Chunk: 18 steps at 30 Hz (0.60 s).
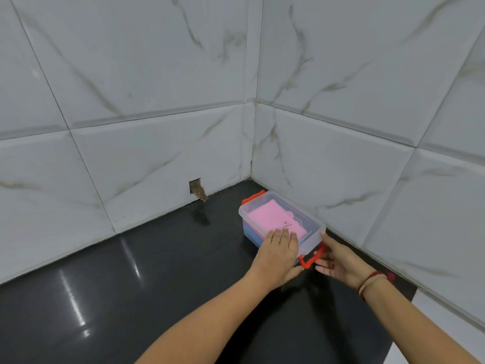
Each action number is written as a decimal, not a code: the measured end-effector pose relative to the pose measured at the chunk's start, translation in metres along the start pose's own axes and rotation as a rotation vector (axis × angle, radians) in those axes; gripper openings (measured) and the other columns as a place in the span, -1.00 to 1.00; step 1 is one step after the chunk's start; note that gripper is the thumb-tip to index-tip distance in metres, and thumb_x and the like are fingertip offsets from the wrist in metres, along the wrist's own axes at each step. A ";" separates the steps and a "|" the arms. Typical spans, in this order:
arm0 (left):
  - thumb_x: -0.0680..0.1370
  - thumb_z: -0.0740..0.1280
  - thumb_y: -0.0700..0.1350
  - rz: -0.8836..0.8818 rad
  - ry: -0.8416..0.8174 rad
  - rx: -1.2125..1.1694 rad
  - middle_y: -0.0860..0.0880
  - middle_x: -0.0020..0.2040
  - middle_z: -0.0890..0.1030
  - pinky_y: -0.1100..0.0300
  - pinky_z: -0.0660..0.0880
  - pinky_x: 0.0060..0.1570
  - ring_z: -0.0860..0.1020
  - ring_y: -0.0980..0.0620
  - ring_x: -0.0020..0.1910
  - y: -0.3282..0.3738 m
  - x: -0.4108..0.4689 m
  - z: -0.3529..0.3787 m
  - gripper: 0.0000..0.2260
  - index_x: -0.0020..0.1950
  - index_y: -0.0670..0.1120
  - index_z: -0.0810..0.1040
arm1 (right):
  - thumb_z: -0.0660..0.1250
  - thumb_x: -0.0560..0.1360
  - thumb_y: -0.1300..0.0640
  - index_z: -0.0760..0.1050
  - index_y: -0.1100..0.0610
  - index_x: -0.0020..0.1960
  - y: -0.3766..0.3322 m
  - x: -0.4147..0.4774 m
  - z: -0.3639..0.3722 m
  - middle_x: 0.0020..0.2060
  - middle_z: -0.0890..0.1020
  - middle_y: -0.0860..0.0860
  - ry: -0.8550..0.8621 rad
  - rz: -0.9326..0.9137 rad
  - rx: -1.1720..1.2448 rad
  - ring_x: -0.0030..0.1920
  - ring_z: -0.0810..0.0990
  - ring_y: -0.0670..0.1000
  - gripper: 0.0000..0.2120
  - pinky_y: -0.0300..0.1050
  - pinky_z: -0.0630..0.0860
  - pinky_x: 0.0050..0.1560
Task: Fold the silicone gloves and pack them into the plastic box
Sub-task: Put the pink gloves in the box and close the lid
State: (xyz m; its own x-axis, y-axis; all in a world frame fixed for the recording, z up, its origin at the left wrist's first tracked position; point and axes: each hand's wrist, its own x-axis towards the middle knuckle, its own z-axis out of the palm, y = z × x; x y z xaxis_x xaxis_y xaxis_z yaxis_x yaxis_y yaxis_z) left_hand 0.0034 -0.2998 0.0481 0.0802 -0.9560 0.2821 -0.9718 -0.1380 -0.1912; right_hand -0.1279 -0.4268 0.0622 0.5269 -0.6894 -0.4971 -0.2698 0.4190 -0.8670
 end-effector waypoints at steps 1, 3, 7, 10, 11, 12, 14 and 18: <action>0.52 0.19 0.29 0.000 0.029 -0.005 -0.28 0.35 0.46 -0.09 0.31 0.33 0.45 -0.22 0.33 0.001 -0.001 0.001 -0.31 0.39 -0.26 0.37 | 0.19 0.55 -0.13 0.47 0.13 -0.04 0.001 -0.002 -0.001 -0.21 0.54 0.10 0.004 -0.010 0.067 -0.18 0.54 0.04 -0.69 -0.06 0.52 -0.13; 0.47 0.22 0.34 -0.006 0.035 -0.010 -0.22 0.25 0.57 -0.06 0.40 0.26 0.54 -0.17 0.24 0.003 -0.003 0.001 -0.31 0.31 -0.22 0.49 | 0.16 0.59 -0.01 0.47 0.14 0.00 -0.001 -0.004 -0.002 -0.22 0.54 0.13 0.040 -0.098 0.140 -0.21 0.56 0.04 -0.77 -0.07 0.54 -0.14; 0.46 0.23 0.35 -0.023 0.084 -0.010 -0.17 0.22 0.60 -0.02 0.44 0.22 0.58 -0.14 0.20 0.003 -0.002 -0.001 -0.33 0.27 -0.18 0.53 | 0.05 0.61 0.23 0.28 0.03 0.32 -0.002 -0.009 -0.008 -0.21 0.58 0.07 0.160 -0.518 -0.433 -0.18 0.58 0.01 -0.69 -0.08 0.57 -0.04; 0.44 0.24 0.36 -0.045 0.067 0.011 -0.15 0.15 0.65 0.03 0.50 0.16 0.62 -0.09 0.13 0.003 -0.001 -0.004 -0.35 0.20 -0.16 0.59 | 0.07 0.61 0.19 0.23 -0.08 0.40 -0.004 -0.012 -0.023 -0.08 0.62 -0.02 0.019 -0.774 -1.046 -0.03 0.59 -0.05 -0.60 -0.06 0.50 0.18; 0.45 0.23 0.36 -0.050 0.065 0.000 -0.16 0.16 0.64 0.02 0.49 0.17 0.61 -0.11 0.14 0.004 0.000 -0.004 -0.35 0.21 -0.17 0.58 | 0.08 0.61 0.14 0.22 -0.11 0.41 -0.007 -0.012 -0.028 0.03 0.62 -0.04 -0.025 -0.784 -1.181 0.04 0.58 -0.05 -0.61 -0.08 0.48 0.22; 0.47 0.21 0.34 -0.050 0.071 -0.010 -0.19 0.19 0.62 -0.01 0.47 0.19 0.59 -0.14 0.17 0.004 0.001 -0.004 -0.34 0.24 -0.19 0.55 | 0.08 0.61 0.07 0.22 -0.12 0.43 -0.012 -0.011 -0.033 0.13 0.58 -0.08 -0.028 -0.795 -1.302 0.12 0.56 -0.05 -0.61 -0.11 0.47 0.23; 0.50 0.18 0.32 -0.045 0.093 -0.025 -0.23 0.24 0.57 -0.06 0.44 0.23 0.55 -0.19 0.23 0.002 0.004 -0.004 -0.33 0.30 -0.23 0.50 | 0.08 0.60 -0.03 0.25 -0.11 0.43 -0.021 -0.007 -0.039 0.10 0.53 -0.11 0.061 -0.884 -1.495 0.11 0.52 -0.07 -0.61 -0.24 0.46 0.09; 0.51 0.17 0.32 -0.054 0.093 -0.038 -0.20 0.20 0.61 -0.05 0.48 0.17 0.58 -0.18 0.18 0.001 0.006 -0.009 -0.36 0.24 -0.21 0.54 | 0.16 0.57 -0.06 0.40 -0.08 0.34 -0.037 -0.001 -0.045 0.11 0.47 0.00 0.087 -1.046 -1.595 0.05 0.44 -0.05 -0.64 -0.26 0.41 0.00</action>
State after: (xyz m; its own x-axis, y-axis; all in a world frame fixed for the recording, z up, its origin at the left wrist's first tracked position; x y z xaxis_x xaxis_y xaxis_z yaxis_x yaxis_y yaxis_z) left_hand 0.0008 -0.3035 0.0577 0.1130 -0.9192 0.3772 -0.9745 -0.1767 -0.1385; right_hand -0.1549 -0.4687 0.0928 0.9245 -0.3149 0.2147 -0.3277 -0.9444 0.0257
